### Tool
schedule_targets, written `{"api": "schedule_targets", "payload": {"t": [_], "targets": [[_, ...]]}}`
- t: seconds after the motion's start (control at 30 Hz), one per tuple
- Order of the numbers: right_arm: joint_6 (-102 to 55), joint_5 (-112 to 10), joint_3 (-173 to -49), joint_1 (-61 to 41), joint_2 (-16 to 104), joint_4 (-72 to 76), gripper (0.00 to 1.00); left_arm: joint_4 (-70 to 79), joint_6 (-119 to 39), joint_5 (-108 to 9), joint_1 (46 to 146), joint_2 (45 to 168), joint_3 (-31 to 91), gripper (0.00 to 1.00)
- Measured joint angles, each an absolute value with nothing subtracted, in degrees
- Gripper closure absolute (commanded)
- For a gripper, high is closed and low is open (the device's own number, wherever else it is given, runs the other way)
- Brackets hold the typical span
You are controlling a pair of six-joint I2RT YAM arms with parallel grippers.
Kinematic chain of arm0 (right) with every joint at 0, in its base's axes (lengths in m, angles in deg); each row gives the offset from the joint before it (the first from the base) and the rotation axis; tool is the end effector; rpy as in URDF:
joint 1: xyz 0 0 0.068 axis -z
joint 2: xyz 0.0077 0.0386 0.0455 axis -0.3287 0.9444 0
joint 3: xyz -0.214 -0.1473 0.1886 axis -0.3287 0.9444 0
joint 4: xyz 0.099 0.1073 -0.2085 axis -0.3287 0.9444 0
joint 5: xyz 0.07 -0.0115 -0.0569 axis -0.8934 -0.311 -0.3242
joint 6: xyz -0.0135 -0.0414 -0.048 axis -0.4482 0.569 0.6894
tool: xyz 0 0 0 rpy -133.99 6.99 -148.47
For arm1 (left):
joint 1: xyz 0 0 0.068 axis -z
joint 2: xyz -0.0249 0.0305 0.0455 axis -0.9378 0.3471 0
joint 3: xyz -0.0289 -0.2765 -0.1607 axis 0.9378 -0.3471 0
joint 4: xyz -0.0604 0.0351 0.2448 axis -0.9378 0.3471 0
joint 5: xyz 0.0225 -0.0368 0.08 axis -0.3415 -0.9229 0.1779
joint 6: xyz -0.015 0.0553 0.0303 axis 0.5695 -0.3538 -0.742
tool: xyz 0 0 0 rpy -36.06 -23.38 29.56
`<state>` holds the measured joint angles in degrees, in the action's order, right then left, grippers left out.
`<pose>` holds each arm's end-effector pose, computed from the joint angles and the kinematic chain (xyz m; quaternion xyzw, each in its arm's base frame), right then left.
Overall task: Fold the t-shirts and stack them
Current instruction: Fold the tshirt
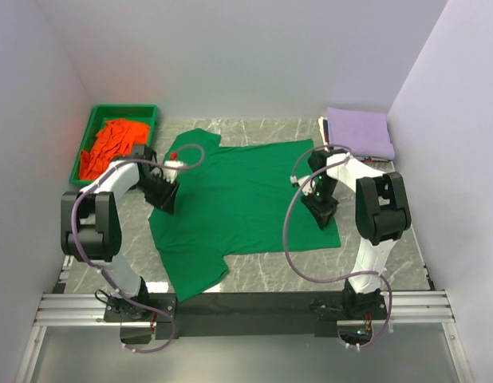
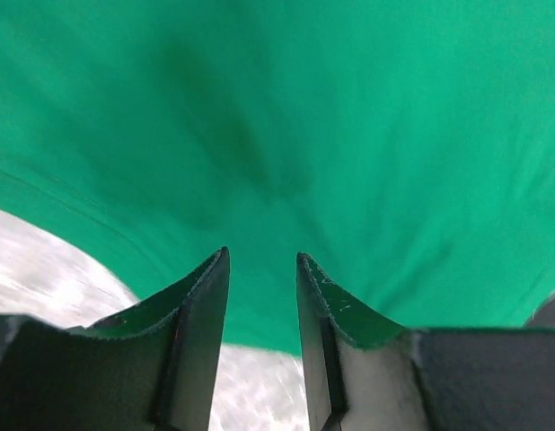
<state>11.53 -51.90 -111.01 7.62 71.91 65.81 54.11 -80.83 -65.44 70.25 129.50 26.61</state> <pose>0.3277 0.0749 0.2067 0.3356 -0.9365 -0.0846 0.0559 0.3295 -0.0240 0.2402 0.2717 0.9329 -0.1766 0.1569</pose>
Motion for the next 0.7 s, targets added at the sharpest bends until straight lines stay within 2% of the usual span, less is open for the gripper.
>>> {"api": "schedule_targets", "payload": {"t": [0.23,0.57,0.7], "targets": [[11.5,-49.9,-103.2,6.6,70.6,64.0,0.74,54.8,-85.7,-62.0,70.2,123.2,17.8,0.6],[11.4,-50.4,-95.0,2.8,67.5,63.7,0.74,55.5,-90.1,-57.9,70.2,120.8,8.6,0.61],[11.9,-51.4,-93.3,1.7,66.0,64.6,0.69,57.3,-91.7,-57.5,70.1,118.0,7.2,0.6]]}}
